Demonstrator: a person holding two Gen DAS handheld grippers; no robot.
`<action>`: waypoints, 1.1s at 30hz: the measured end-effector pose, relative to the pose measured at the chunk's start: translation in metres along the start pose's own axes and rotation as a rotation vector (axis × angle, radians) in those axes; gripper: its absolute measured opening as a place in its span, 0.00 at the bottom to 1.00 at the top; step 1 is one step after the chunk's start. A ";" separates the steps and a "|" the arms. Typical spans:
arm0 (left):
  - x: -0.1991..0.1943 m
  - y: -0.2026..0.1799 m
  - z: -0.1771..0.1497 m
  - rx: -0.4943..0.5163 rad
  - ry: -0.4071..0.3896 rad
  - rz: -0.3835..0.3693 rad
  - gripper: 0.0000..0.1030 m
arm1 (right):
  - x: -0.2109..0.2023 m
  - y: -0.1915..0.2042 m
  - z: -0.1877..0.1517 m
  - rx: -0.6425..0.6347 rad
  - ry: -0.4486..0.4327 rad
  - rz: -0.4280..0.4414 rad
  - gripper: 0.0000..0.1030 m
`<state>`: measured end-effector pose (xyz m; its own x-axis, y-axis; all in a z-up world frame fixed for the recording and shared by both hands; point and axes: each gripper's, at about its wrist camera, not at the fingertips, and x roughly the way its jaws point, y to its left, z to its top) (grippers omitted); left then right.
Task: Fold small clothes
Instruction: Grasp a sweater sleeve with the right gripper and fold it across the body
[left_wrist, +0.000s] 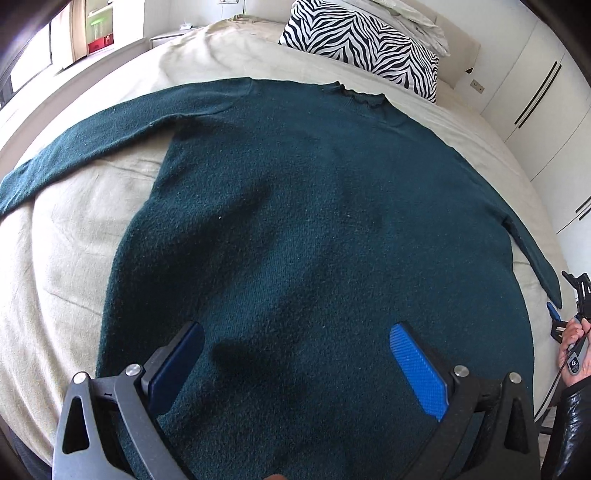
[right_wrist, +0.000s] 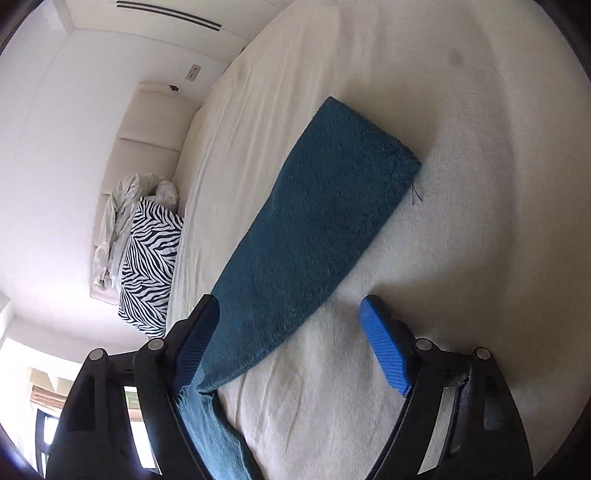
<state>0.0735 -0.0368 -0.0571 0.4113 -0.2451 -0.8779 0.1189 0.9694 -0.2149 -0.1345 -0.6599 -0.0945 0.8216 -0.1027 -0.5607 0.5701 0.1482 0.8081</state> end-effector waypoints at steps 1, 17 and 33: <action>0.002 -0.002 0.003 0.004 -0.001 0.005 1.00 | 0.006 -0.001 0.008 0.004 -0.009 0.011 0.71; 0.037 -0.008 0.064 -0.126 -0.011 -0.345 0.84 | 0.075 0.145 0.002 -0.469 0.005 -0.067 0.09; 0.060 0.015 0.092 -0.289 0.005 -0.565 0.91 | 0.199 0.231 -0.365 -1.107 0.485 0.046 0.34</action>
<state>0.1834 -0.0381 -0.0736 0.3527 -0.7206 -0.5970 0.0671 0.6558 -0.7520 0.1607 -0.2868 -0.0858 0.6201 0.2693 -0.7368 0.0367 0.9282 0.3702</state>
